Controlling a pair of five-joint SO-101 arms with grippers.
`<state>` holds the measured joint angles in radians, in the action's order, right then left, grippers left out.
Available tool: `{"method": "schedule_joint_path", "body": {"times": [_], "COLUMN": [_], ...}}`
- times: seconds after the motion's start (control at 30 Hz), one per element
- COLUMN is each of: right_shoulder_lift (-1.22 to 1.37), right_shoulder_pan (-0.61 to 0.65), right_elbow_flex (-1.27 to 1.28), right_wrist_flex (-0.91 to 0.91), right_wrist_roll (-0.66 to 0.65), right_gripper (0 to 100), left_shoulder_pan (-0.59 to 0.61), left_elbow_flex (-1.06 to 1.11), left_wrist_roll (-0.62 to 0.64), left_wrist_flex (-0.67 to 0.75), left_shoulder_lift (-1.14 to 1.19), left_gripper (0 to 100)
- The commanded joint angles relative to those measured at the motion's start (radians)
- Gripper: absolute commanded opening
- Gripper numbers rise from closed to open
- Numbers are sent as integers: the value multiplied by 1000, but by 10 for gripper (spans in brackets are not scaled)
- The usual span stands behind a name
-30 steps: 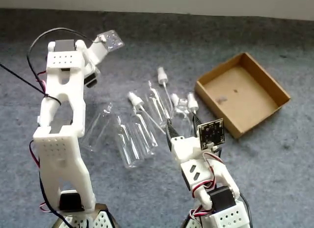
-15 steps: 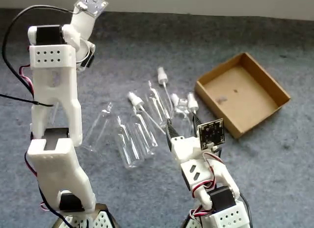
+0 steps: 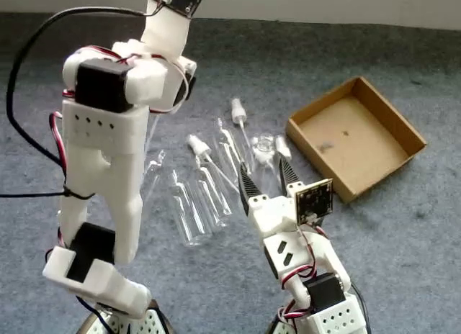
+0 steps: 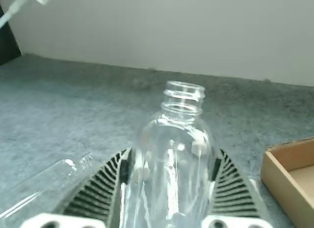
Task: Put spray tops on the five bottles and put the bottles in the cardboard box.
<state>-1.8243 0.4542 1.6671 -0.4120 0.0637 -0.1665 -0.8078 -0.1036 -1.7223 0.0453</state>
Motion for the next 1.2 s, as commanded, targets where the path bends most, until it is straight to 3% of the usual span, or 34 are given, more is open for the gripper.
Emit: {"method": "schedule_joint_path", "body": {"times": [0.0, 0.2, 0.3, 0.4, 0.6, 0.77, 1.07, 1.17], "right_shoulder_lift": [-13, -13, -13, -13, -13, -13, -13, -13], "right_shoulder_pan": [33, 102, 104, 104, 104, 104, 102, 101], "right_elbow_flex": [119, 119, 119, 119, 119, 119, 119, 119], "right_wrist_flex": [51, 31, 7, -7, -35, -42, -42, -42], "right_wrist_roll": [-2, -8, -118, -203, -219, -219, -213, -213], "right_gripper": [128, 129, 130, 130, 131, 131, 131, 131], "left_shoulder_pan": [-85, -133, -134, -136, -136, -137, -137, -136], "left_elbow_flex": [-51, -51, -47, -45, -45, 30, 329, 409], "left_wrist_roll": [210, 362, 391, 422, 531, 537, 531, 529], "left_wrist_flex": [-2, 160, 252, 282, 338, 387, 658, 690], "left_shoulder_lift": [-143, -239, -271, -275, -278, -278, -283, -286], "left_gripper": [5, 5, 5, 5, 5, 5, 5, 5]}}
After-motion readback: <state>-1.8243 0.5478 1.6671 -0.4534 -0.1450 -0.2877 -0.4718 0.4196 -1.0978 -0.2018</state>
